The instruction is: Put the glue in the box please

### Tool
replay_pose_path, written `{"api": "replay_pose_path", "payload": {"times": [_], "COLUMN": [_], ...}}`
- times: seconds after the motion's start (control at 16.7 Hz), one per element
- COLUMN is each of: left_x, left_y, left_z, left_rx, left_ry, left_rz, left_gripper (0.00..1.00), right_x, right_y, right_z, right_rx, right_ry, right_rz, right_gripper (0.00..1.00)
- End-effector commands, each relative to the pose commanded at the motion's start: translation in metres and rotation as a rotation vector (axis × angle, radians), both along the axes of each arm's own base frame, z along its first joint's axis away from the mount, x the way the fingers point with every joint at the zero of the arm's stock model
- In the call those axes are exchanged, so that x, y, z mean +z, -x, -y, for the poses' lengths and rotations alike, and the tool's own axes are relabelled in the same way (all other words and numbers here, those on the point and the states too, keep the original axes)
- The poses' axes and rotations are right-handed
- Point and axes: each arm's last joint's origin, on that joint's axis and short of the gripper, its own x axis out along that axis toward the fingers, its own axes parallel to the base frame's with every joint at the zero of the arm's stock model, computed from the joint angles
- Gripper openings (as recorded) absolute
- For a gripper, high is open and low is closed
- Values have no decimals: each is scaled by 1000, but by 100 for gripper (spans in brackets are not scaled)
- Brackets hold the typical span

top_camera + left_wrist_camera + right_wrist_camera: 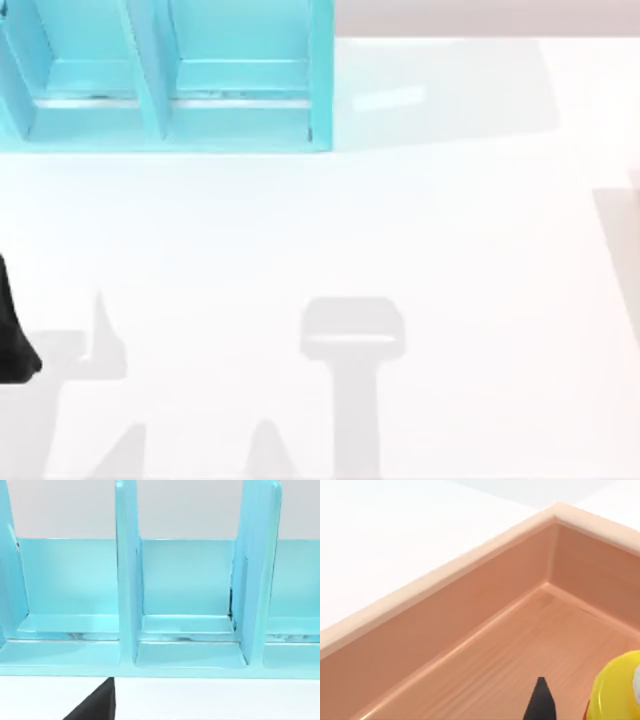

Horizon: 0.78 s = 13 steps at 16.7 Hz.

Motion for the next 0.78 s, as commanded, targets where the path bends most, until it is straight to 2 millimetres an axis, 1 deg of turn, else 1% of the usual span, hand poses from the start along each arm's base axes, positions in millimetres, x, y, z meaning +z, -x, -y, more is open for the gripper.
{"api": "replay_pose_path", "payload": {"times": [0.48, 0.54, 0.78], "left_x": [0, 0, 0], "left_y": [0, 0, 0], "left_z": [0, 0, 0], "left_rx": [0, 0, 0], "left_ry": [0, 0, 0], "left_rz": [0, 0, 0], "left_gripper": [100, 100, 100], "right_x": [0, 0, 0], "right_y": [0, 0, 0], "right_z": [0, 0, 0], "right_rx": [0, 0, 0], "right_ry": [0, 0, 0], "right_rz": [0, 0, 0], "right_gripper": [98, 100, 100]}}
